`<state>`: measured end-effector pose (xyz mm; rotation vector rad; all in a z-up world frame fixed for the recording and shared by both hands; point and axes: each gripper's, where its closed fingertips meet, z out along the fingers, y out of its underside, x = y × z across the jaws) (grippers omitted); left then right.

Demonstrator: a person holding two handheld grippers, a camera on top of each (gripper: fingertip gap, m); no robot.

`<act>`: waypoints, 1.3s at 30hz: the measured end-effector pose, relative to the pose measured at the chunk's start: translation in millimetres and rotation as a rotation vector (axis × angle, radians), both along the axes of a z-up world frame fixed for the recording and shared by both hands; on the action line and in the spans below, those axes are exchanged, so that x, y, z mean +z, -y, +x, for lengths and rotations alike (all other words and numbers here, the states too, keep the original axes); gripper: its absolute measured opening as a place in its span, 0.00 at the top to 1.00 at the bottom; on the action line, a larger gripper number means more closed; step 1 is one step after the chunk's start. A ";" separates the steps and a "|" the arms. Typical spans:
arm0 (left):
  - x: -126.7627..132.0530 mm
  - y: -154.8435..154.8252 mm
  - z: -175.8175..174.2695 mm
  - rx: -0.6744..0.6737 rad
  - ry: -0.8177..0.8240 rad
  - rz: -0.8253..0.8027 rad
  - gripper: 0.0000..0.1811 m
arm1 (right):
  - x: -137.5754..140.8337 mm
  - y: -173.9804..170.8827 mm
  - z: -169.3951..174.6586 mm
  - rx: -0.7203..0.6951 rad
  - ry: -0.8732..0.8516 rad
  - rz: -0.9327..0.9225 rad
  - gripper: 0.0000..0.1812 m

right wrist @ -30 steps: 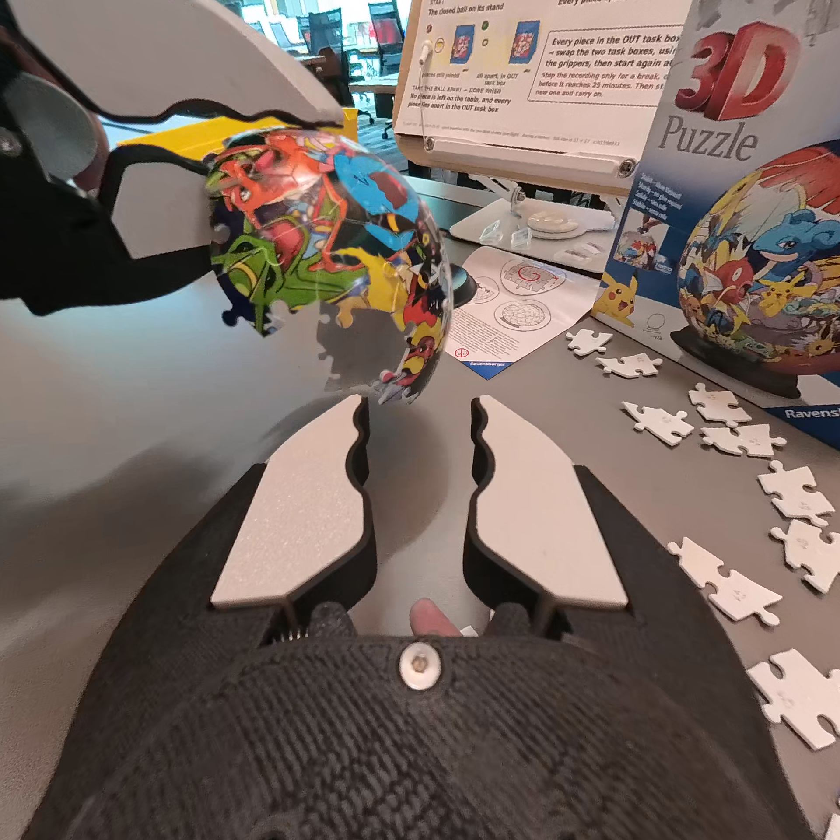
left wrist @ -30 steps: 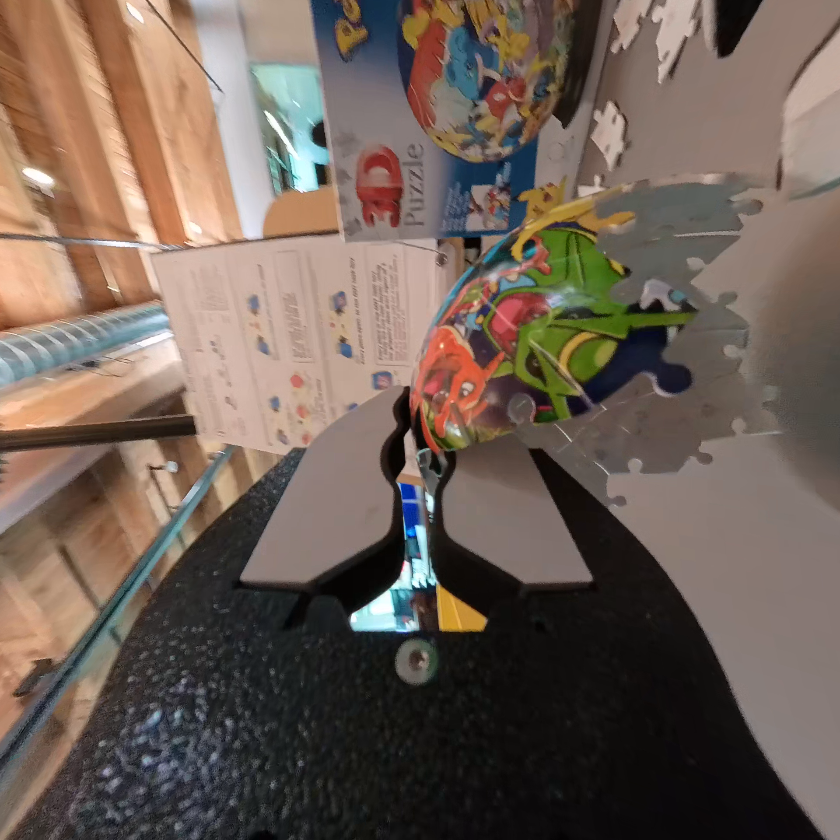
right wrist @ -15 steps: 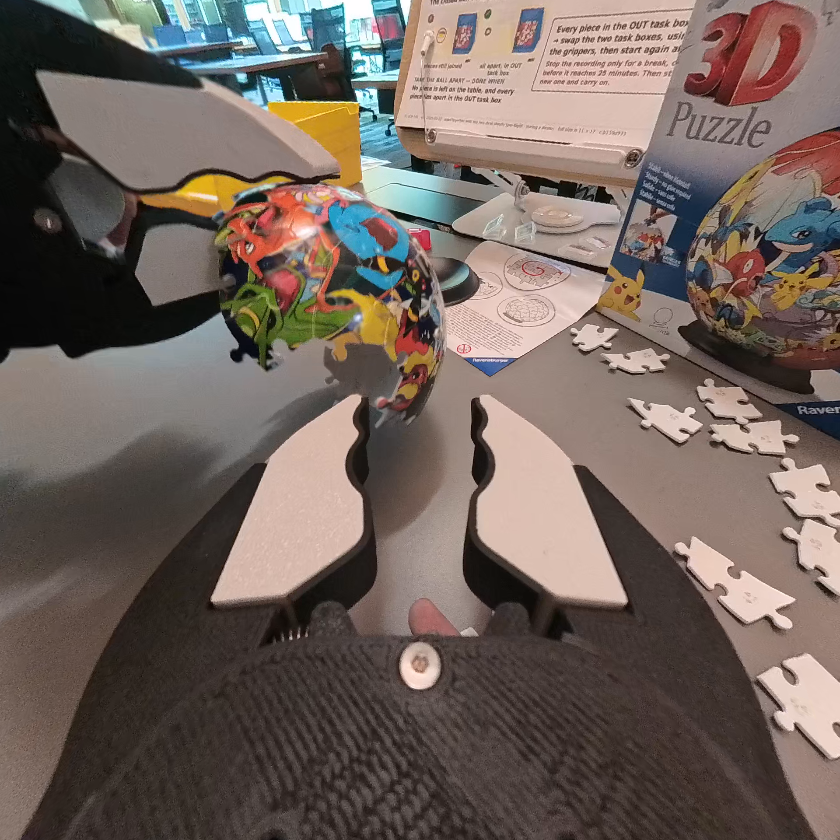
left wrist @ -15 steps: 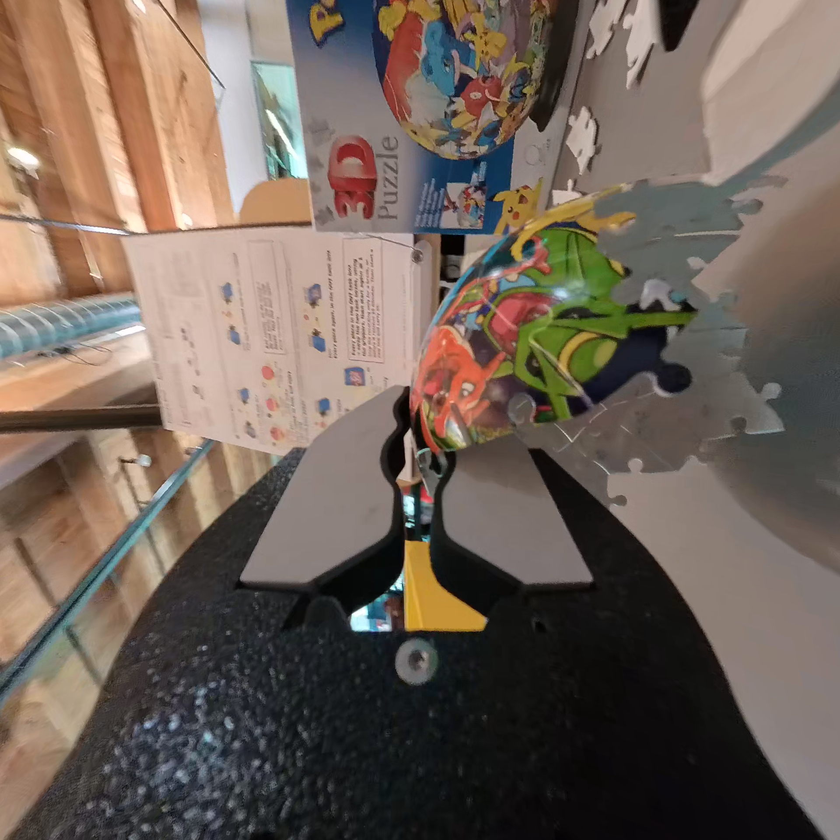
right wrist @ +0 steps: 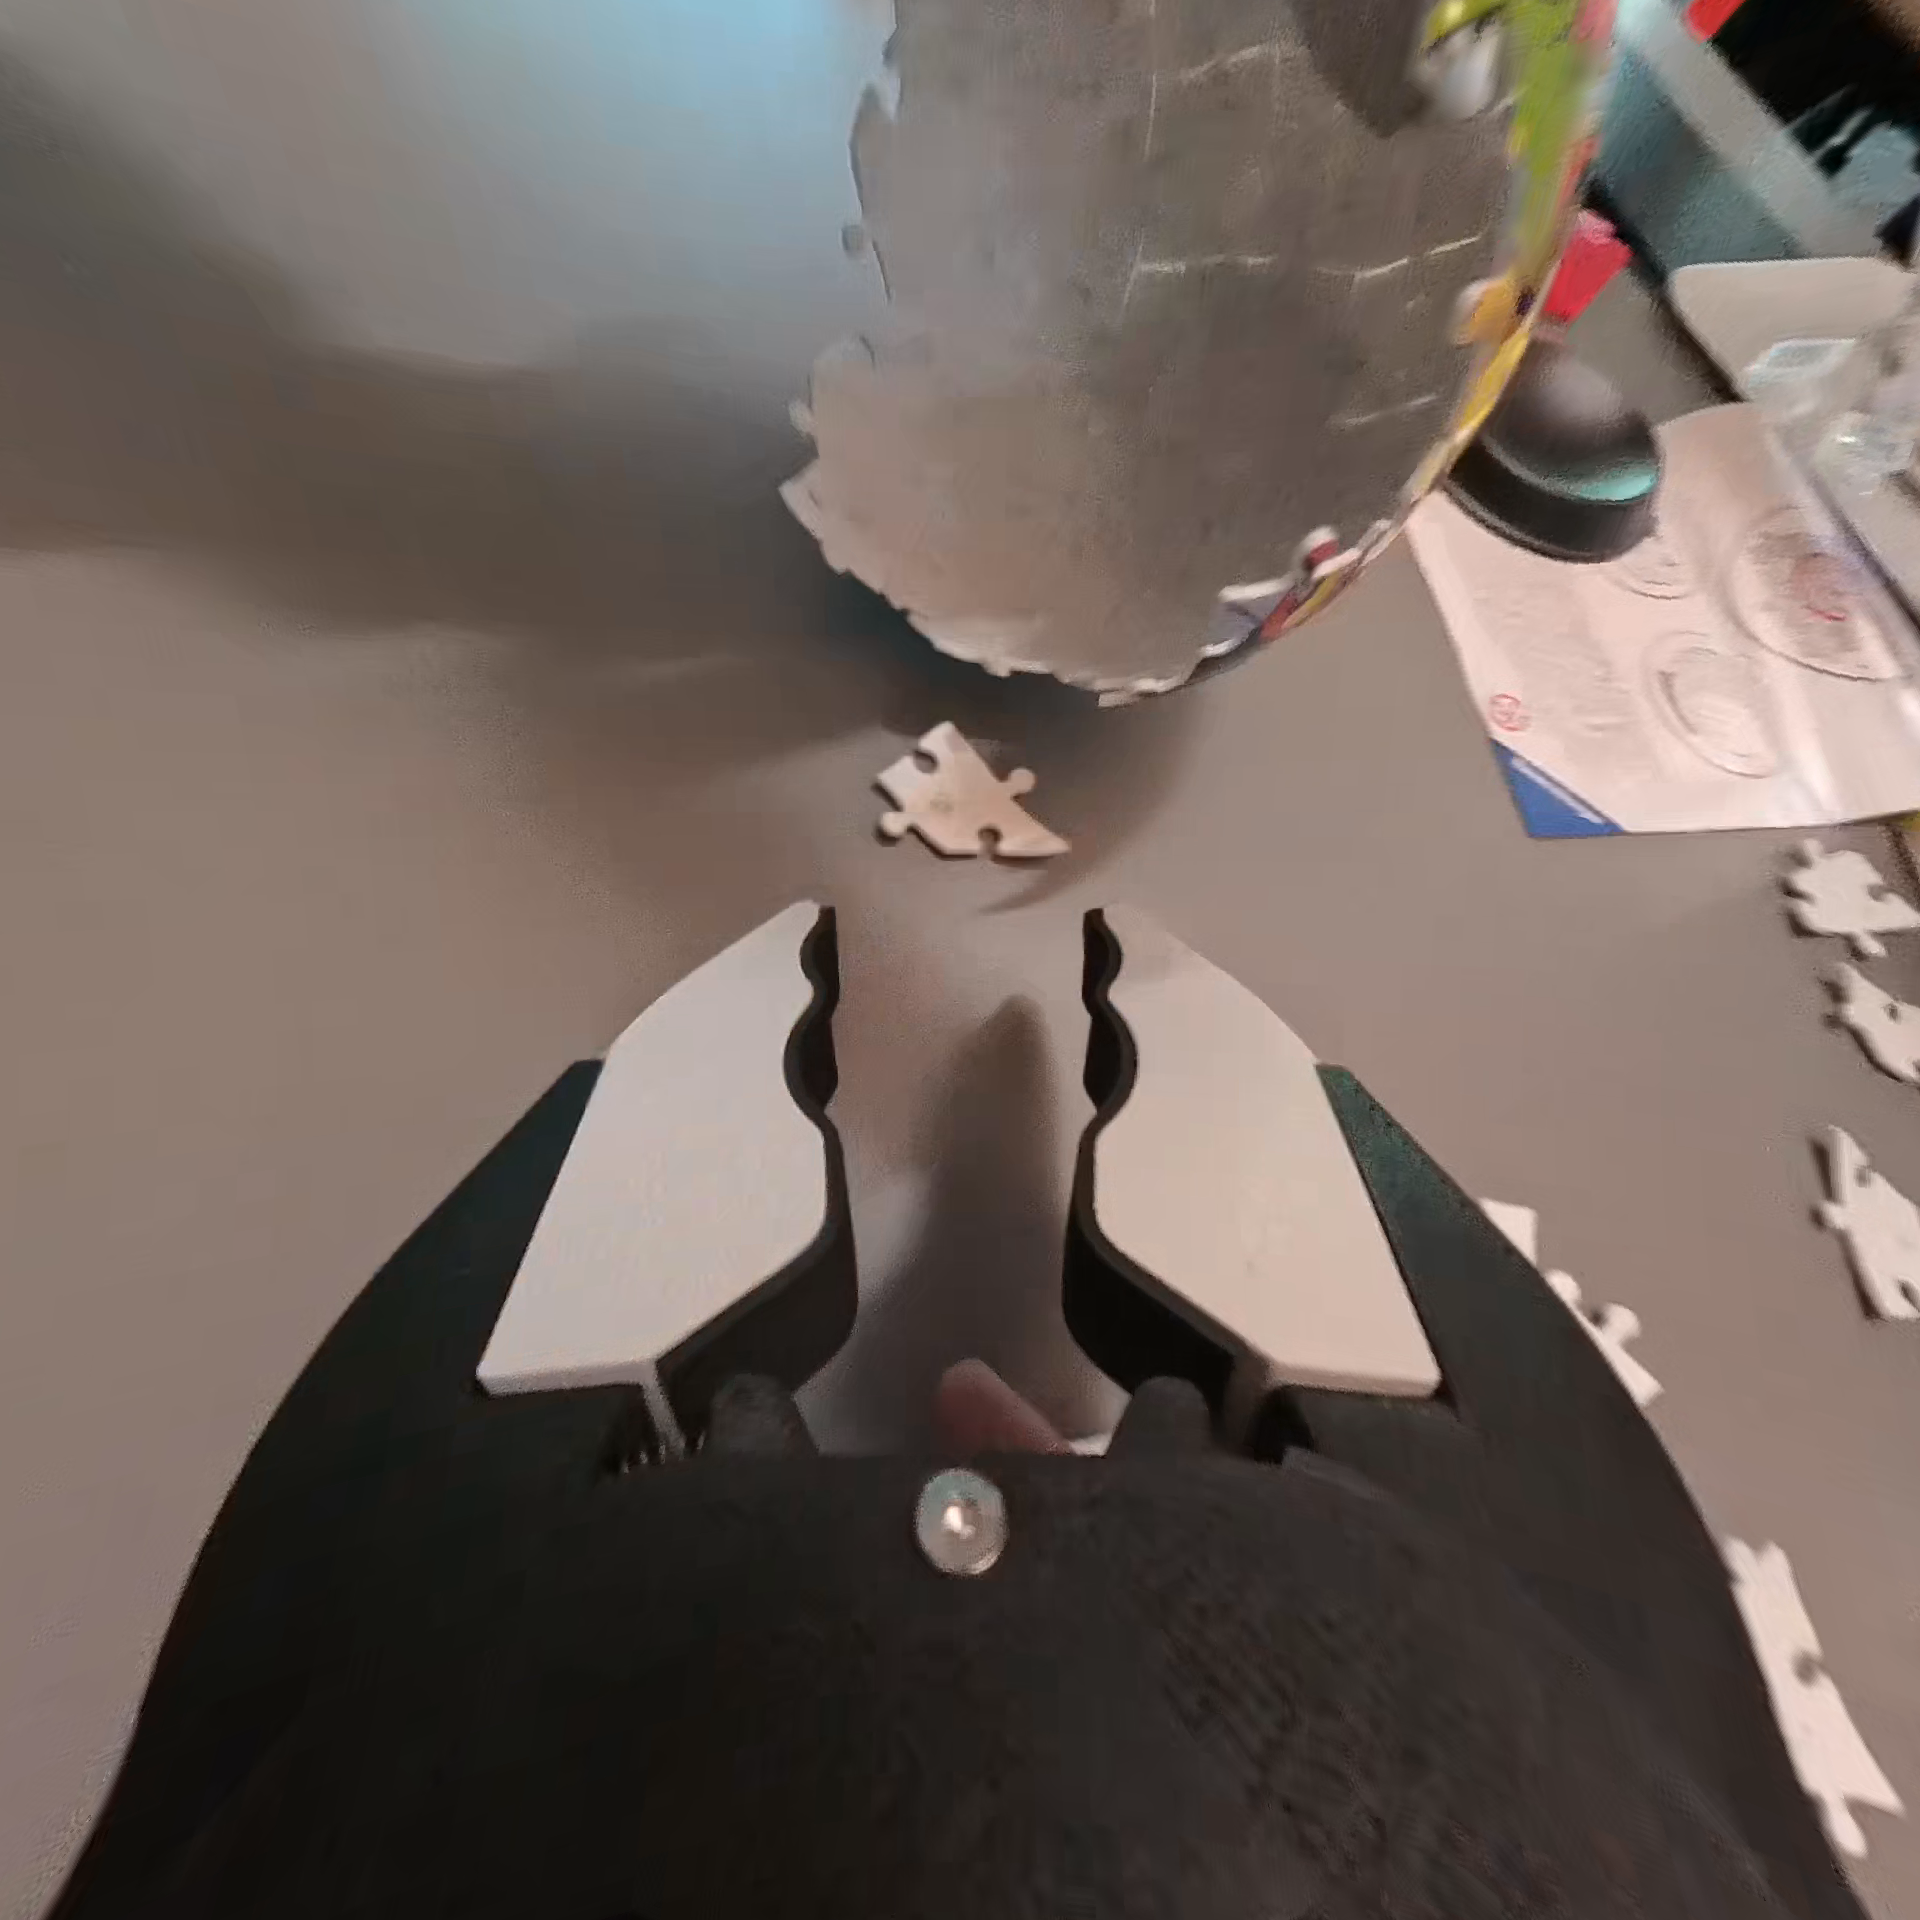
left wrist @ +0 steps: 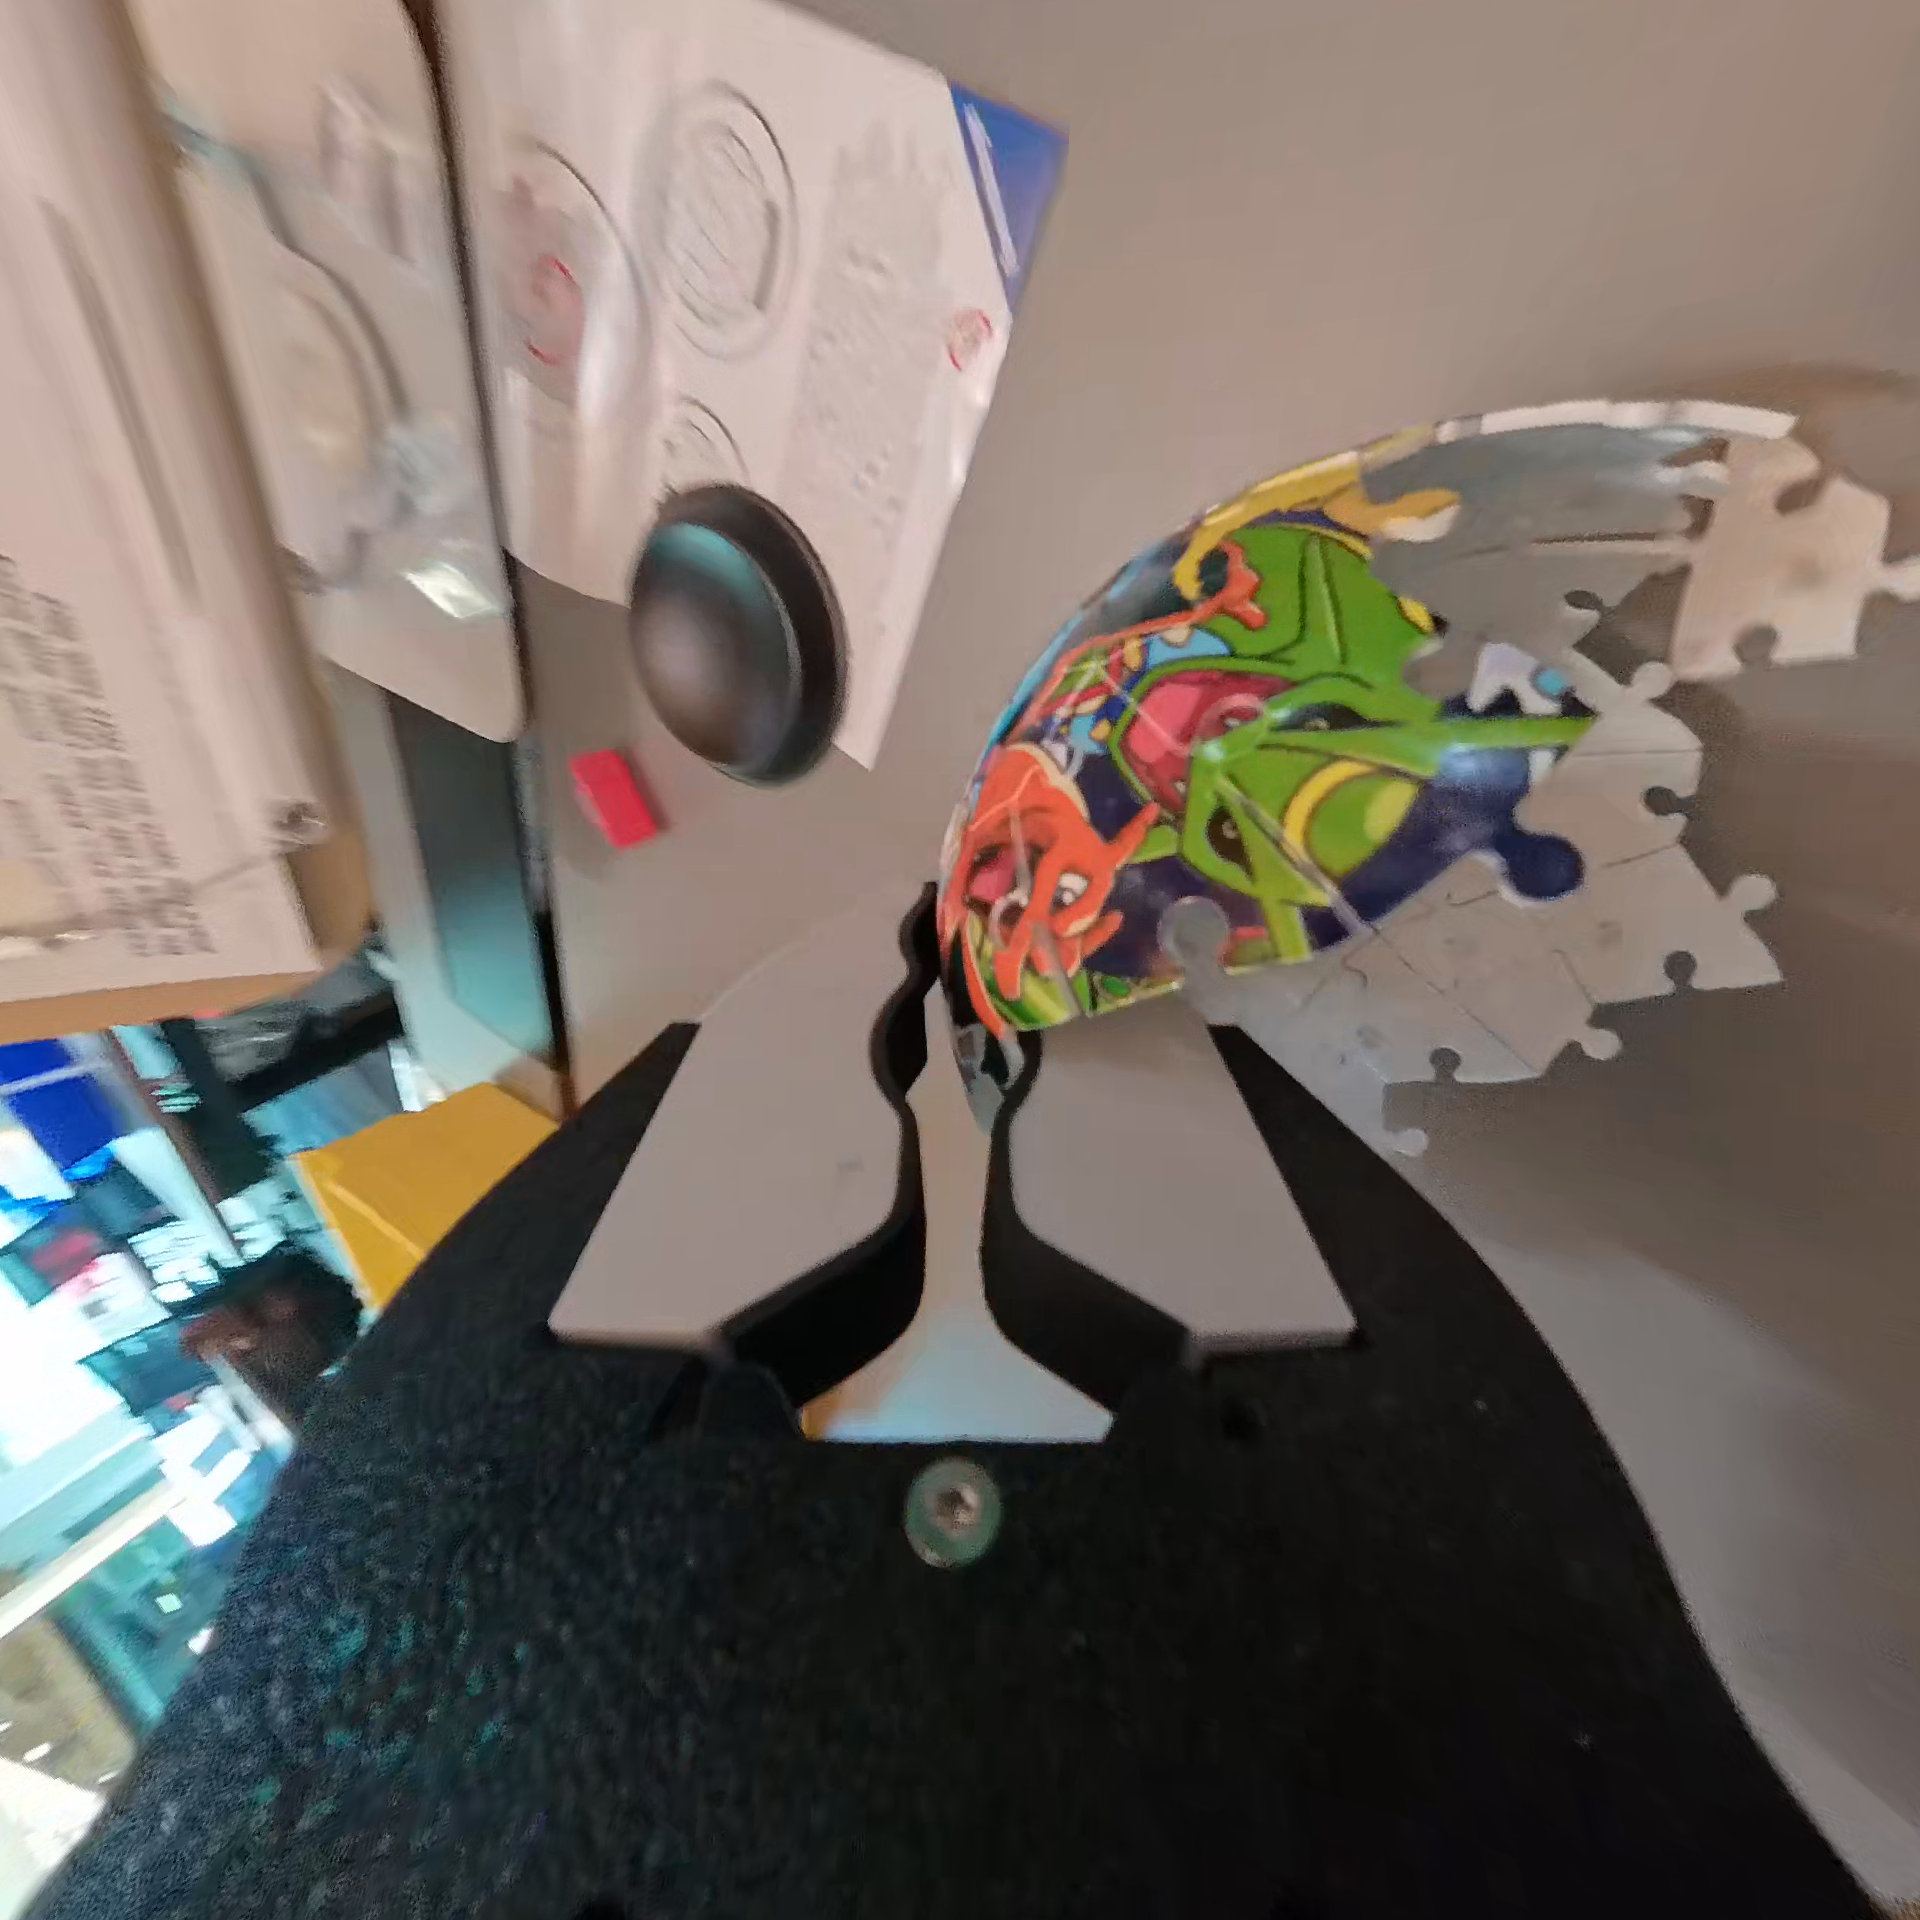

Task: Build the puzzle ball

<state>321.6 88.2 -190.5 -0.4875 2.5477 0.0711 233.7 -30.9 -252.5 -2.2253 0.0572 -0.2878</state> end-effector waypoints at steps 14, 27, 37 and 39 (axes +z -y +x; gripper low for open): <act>-27.5 -36.8 -61.2 0.236 -0.614 0.000 0.97 | -16.5 -35.5 1.3 0.226 -0.040 -0.104 0.74; -42.0 -36.0 -70.3 0.394 -0.757 0.039 0.97 | -19.9 -35.7 -8.9 0.224 -0.127 -0.117 1.00; -41.4 -36.9 -73.6 0.403 -0.685 0.072 0.94 | -12.7 -28.7 5.9 0.182 -0.028 -0.155 0.81; -41.3 -36.6 -74.7 0.409 -0.682 0.062 0.93 | -12.8 -32.7 7.6 0.160 -0.047 -0.145 0.74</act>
